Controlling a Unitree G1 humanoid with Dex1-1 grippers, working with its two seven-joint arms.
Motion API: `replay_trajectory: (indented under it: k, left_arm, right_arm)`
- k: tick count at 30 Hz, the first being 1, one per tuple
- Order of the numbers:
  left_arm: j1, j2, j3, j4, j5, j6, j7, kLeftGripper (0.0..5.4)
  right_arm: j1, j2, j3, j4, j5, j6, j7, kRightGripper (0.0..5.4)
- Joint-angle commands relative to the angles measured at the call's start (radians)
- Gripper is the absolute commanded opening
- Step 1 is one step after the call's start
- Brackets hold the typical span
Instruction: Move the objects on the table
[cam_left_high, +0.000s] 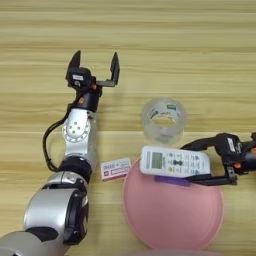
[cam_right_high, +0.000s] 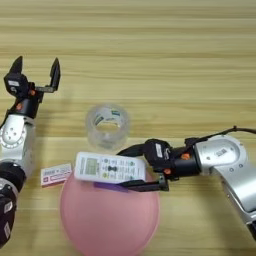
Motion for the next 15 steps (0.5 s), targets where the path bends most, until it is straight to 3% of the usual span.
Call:
replay_trajectory:
  k: [1,8,12,15]
  left_arm:
    - [-0.003,0.010,0.006,-0.027,-0.027,0.016,-0.037,5.40]
    - [0.015,0.013,-0.006,-0.107,-0.090,0.032,-0.172,5.40]
    - [0.060,0.041,-0.031,-0.260,-0.216,0.118,-0.383,5.40]
    - [0.099,0.079,-0.038,-0.384,-0.315,0.242,-0.518,5.40]
  right_arm:
    - [-0.047,0.005,-0.042,0.020,0.012,-0.004,-0.013,2.87]
    - [-0.084,0.013,-0.073,0.078,0.012,-0.010,-0.018,2.87]
    - [-0.094,0.025,-0.088,0.111,0.028,-0.007,-0.013,2.87]
    - [-0.093,0.027,-0.092,0.124,0.031,-0.012,-0.006,2.87]
